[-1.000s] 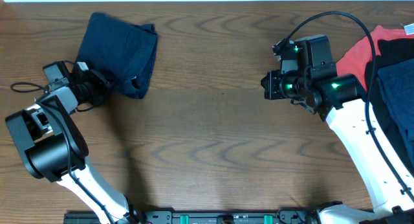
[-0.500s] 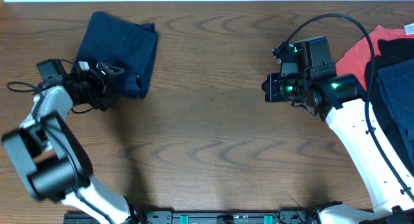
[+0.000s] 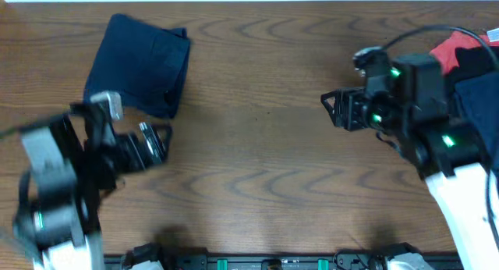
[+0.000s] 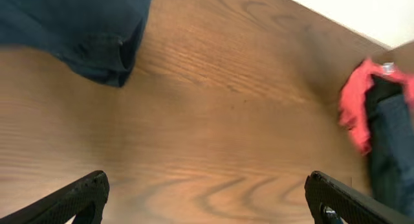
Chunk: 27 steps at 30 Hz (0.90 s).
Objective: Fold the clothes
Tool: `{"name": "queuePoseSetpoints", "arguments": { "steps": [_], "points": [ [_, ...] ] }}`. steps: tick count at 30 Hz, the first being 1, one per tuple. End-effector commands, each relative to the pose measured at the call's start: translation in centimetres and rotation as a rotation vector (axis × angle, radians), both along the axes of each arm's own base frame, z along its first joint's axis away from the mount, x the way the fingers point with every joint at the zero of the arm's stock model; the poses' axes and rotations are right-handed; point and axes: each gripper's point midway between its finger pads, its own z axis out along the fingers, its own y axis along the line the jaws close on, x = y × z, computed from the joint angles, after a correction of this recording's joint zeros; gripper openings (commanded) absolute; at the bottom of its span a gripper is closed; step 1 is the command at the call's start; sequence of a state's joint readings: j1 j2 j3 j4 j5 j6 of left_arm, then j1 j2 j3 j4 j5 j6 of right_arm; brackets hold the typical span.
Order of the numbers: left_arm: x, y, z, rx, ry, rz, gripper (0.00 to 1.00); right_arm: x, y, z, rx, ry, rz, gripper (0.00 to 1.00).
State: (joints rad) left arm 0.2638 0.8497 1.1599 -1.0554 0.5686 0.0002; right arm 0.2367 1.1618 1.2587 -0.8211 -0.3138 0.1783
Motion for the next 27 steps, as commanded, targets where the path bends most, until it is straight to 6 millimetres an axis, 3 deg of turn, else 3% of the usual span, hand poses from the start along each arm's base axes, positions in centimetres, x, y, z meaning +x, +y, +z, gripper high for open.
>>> {"name": "queuePoseSetpoints", "arguments": {
  "steps": [1,5,8,25,27],
  "points": [
    [-2.8,1.7,0.9,0.201,-0.072,0.072,0.98,-1.7,-0.8,3.5,0.007,-0.114,0.002,0.99],
    [-6.1,1.9,1.5,0.252,-0.123,0.112,0.98,-4.2,-1.3,4.8,0.014,-0.142,0.002,0.99],
    [-7.0,1.7,1.9,0.255,-0.155,0.116,0.98,-5.3,-1.6,5.2,0.015,-0.148,0.002,0.99],
    [-7.2,1.6,2.1,0.258,-0.167,0.117,0.98,-5.7,-1.6,4.8,0.011,-0.129,0.004,0.99],
    [-7.2,1.6,2.1,0.258,-0.167,0.117,0.98,-5.4,-3.1,5.1,-0.058,-0.179,-0.047,0.99]
  ]
}}
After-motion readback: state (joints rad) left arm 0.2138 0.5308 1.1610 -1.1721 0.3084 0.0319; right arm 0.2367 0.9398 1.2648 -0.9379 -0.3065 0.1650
